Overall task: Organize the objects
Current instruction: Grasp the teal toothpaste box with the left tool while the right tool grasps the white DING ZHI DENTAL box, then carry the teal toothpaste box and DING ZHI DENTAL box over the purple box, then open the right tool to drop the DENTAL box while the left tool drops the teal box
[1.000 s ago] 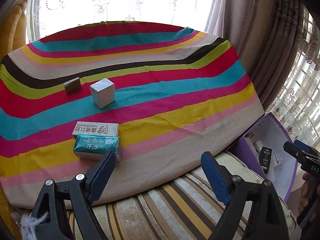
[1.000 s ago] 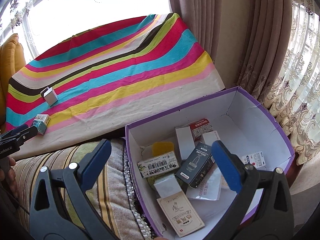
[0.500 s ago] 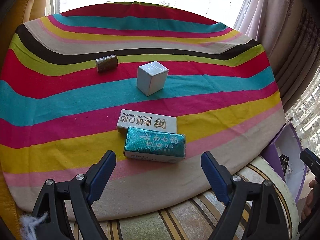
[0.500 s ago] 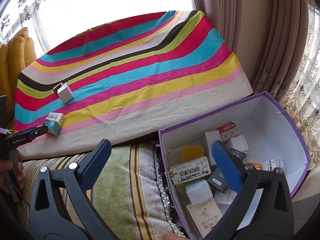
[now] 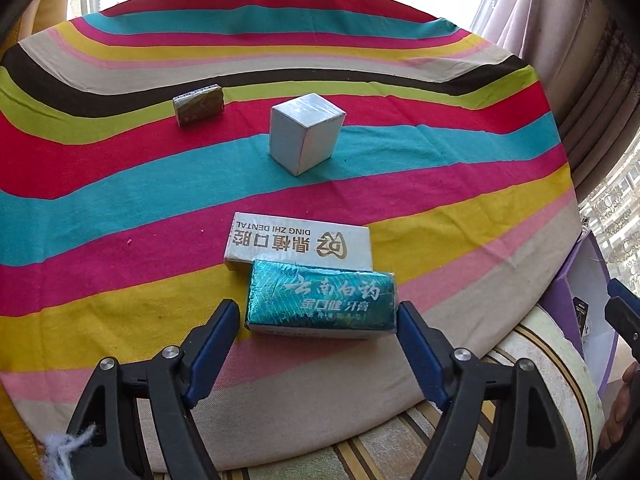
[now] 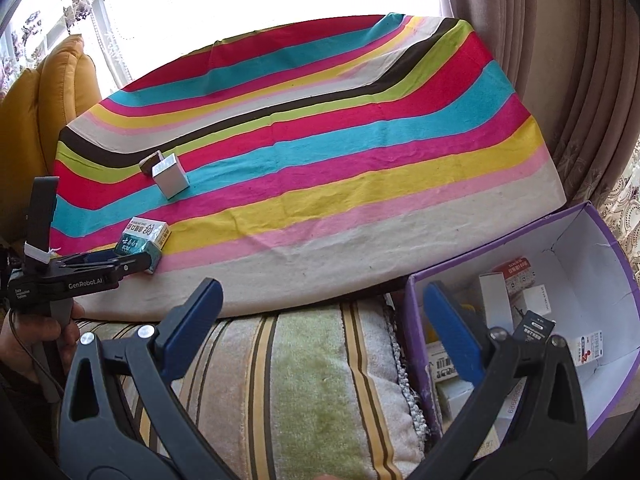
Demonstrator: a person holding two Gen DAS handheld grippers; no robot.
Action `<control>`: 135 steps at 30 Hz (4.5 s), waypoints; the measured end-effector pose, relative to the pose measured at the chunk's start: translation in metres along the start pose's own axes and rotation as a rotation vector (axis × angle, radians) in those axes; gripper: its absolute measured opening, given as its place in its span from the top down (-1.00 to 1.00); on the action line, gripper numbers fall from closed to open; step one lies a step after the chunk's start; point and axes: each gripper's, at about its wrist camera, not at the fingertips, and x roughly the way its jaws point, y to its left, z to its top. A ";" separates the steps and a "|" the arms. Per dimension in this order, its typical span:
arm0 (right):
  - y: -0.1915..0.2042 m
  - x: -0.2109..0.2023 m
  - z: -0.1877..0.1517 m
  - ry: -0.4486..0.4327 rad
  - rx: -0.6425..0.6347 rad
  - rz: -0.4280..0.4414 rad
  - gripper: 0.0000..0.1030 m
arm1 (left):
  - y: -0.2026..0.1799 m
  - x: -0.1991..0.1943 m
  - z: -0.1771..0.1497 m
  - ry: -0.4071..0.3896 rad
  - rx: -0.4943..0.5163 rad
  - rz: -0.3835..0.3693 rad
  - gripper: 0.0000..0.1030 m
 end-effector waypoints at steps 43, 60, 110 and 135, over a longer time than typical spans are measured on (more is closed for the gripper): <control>0.228 0.127 0.032 0.154 -0.116 -0.042 -0.96 | 0.152 -0.055 -0.025 -0.259 -0.359 0.176 -0.44; 0.220 0.137 0.030 0.178 -0.088 -0.066 -0.67 | 0.140 -0.059 -0.025 -0.270 -0.316 0.199 -0.44; -0.033 0.006 0.008 0.033 0.113 -0.219 -0.67 | -0.121 -0.029 -0.012 -0.163 0.175 -0.025 -0.44; -0.188 -0.031 -0.040 0.045 0.305 -0.393 -0.67 | -0.282 0.000 -0.019 -0.048 0.510 -0.222 -0.44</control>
